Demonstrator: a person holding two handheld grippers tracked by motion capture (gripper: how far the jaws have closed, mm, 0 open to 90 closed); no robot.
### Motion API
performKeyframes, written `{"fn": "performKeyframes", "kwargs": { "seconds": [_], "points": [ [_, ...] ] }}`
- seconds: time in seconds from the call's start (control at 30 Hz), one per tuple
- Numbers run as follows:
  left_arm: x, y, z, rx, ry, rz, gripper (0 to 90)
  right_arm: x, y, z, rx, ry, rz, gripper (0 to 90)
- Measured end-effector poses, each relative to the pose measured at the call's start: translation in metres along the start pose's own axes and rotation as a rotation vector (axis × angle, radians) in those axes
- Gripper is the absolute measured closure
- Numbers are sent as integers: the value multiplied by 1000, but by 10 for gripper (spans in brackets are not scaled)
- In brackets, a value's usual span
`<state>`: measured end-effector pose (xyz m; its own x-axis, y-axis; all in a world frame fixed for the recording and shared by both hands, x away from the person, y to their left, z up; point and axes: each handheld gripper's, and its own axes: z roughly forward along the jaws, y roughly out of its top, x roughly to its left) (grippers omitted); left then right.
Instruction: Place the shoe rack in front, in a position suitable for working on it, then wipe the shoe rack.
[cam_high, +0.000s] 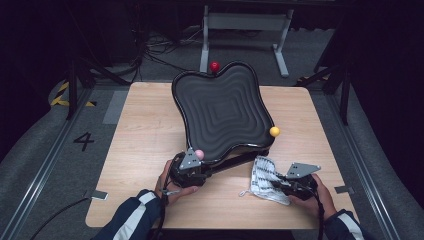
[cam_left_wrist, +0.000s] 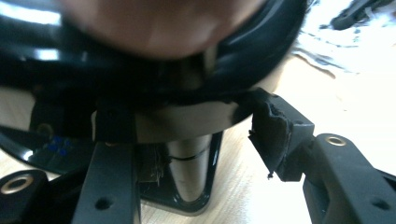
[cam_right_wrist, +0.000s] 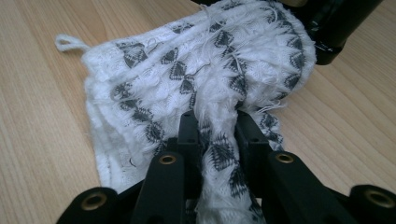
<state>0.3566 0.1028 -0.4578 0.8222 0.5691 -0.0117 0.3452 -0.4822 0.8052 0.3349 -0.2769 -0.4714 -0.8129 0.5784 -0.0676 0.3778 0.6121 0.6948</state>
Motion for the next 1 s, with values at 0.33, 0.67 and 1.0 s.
{"fn": "performKeyframes", "kwargs": {
  "seconds": [0.33, 0.67, 1.0],
  "points": [
    [6, -1, 6, 8, 0, 18, 669, -2, 5, 6, -11, 4, -4, 756],
    [7, -1, 6, 7, -5, 20, 739, 1, 6, 8, -13, -6, -20, 757],
    [-1, -2, 7, -3, -41, 39, 741, 7, 13, 5, -82, -44, -47, 780]
  ]
}}
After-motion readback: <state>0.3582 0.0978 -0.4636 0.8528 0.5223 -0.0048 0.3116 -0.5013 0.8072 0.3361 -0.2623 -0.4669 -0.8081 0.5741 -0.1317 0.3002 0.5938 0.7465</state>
